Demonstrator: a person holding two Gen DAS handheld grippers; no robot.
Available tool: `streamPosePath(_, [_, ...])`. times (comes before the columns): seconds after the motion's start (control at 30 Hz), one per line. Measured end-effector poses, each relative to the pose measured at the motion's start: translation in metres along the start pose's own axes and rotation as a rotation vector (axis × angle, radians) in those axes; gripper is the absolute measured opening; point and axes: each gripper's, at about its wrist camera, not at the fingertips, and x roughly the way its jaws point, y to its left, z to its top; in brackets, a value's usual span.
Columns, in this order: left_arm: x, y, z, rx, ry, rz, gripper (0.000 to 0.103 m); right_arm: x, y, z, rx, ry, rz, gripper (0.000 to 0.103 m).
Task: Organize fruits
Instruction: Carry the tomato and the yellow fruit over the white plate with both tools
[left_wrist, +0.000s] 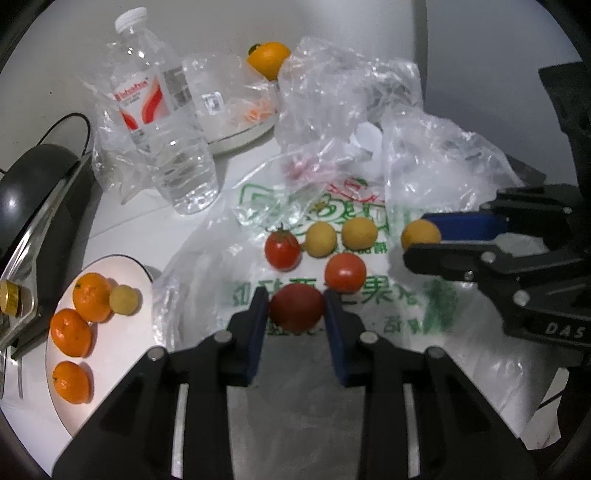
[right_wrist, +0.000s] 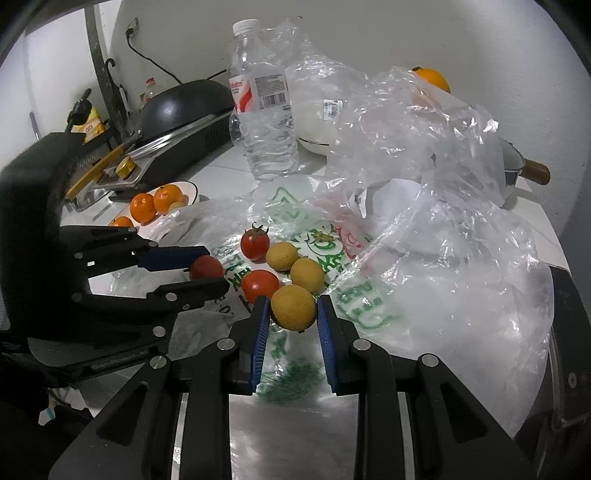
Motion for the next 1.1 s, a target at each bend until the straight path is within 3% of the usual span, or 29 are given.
streamPosePath(0.4, [-0.034,0.017,-0.01,-0.027,-0.072,0.007,0.031,-0.003,0.029,0.008,-0.053,0.004,-0.014,0.028])
streamPosePath(0.83, [-0.079,0.065,-0.039,-0.098,-0.159,0.046,0.031,0.003,0.08,0.021,-0.131,0.005,-0.02,0.028])
streamPosePath(1.1, [-0.087,0.102,-0.066,-0.138,-0.152,0.101,0.031,0.014,0.114,0.033,-0.181,0.015,-0.022,0.028])
